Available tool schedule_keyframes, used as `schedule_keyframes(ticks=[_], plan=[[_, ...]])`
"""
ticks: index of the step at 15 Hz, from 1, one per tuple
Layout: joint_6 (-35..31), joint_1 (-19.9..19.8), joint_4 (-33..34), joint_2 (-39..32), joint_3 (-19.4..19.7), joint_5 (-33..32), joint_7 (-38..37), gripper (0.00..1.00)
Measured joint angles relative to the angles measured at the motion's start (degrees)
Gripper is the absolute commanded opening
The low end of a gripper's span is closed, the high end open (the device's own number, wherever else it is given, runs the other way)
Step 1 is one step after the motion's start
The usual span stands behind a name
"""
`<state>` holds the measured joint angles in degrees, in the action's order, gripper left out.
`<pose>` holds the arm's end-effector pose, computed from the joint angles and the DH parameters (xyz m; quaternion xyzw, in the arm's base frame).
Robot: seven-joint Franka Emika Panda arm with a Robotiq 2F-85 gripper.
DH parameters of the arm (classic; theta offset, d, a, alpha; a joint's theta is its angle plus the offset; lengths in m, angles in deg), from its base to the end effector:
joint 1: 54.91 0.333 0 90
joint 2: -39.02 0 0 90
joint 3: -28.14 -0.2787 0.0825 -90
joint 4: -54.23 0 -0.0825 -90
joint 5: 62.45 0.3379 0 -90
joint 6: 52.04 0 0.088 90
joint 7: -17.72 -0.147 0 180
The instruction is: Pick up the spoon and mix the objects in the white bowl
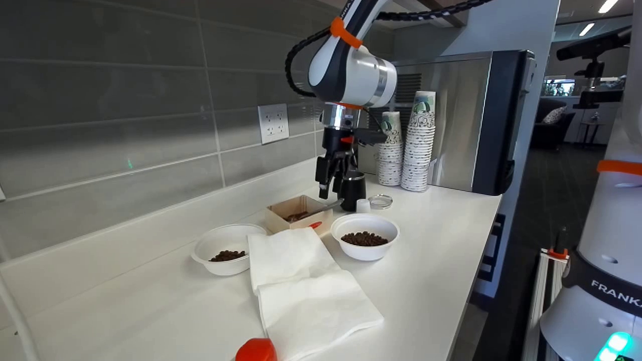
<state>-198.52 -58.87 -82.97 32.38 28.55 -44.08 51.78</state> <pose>0.4740 -0.0338 0.2336 -0.9876 -0.1263 -0.0514 0.0782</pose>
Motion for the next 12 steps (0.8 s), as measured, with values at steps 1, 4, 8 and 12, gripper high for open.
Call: schedule_keyframes(ticks=[1, 4, 8, 12], plan=[[-0.41, 0.02, -0.44, 0.60, -0.31, 0.00, 0.00, 1.00], [-1.86, 0.36, -4.35, 4.34, -1.23, 0.00, -0.11, 1.00], [-4.24, 1.42, -13.23, 13.55, -1.15, -0.02, -1.33, 1.00], [-3.87, 2.71, -20.85, 25.46, 0.77, -1.29, -3.05, 1.00]])
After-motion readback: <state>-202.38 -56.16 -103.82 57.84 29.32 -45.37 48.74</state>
